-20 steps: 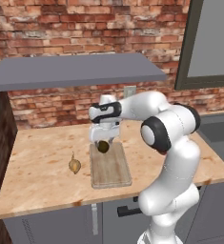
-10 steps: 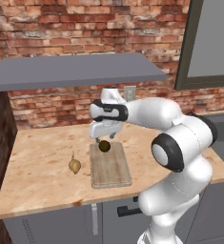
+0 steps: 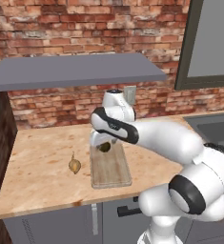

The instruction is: Place the avocado, onion, tomato, and bell pepper on the cutting board.

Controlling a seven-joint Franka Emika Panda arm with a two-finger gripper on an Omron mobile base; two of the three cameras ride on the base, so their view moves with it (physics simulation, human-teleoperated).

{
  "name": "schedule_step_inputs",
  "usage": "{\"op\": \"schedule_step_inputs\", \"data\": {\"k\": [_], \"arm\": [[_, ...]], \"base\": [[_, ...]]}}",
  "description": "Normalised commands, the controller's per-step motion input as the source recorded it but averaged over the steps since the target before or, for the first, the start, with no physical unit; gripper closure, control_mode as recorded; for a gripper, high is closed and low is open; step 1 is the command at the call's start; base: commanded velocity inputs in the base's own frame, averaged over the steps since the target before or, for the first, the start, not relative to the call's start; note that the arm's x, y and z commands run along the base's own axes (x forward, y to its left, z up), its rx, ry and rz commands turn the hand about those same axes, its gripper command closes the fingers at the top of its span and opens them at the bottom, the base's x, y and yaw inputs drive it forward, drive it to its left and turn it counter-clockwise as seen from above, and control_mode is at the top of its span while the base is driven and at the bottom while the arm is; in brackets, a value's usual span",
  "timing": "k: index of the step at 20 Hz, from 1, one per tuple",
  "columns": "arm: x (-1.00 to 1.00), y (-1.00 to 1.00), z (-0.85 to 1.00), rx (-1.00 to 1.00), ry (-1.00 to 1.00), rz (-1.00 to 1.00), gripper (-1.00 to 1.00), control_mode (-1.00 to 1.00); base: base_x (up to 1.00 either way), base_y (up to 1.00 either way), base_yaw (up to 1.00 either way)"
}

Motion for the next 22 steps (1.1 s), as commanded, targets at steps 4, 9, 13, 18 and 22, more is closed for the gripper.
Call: {"op": "schedule_step_inputs", "data": {"k": [4, 9, 13, 18, 22], "arm": [[-0.58, 0.21, 0.38, 0.00, 0.00, -0.01, -1.00, -1.00], [-0.47, 0.30, 0.33, 0.00, -0.01, -0.12, -1.00, -1.00], [-0.39, 0.24, 0.19, 0.00, -0.02, -0.19, -1.00, -1.00], [-0.13, 0.20, 0.05, 0.00, 0.00, -0.18, -1.00, -1.00], [0.18, 0.14, 0.00, 0.00, 0.00, -0.08, -1.00, -1.00]], "base": [[0.00, 0.00, 0.00], [0.00, 0.00, 0.00], [0.00, 0.00, 0.00], [0.00, 0.00, 0.00], [0.00, 0.00, 0.00]]}}
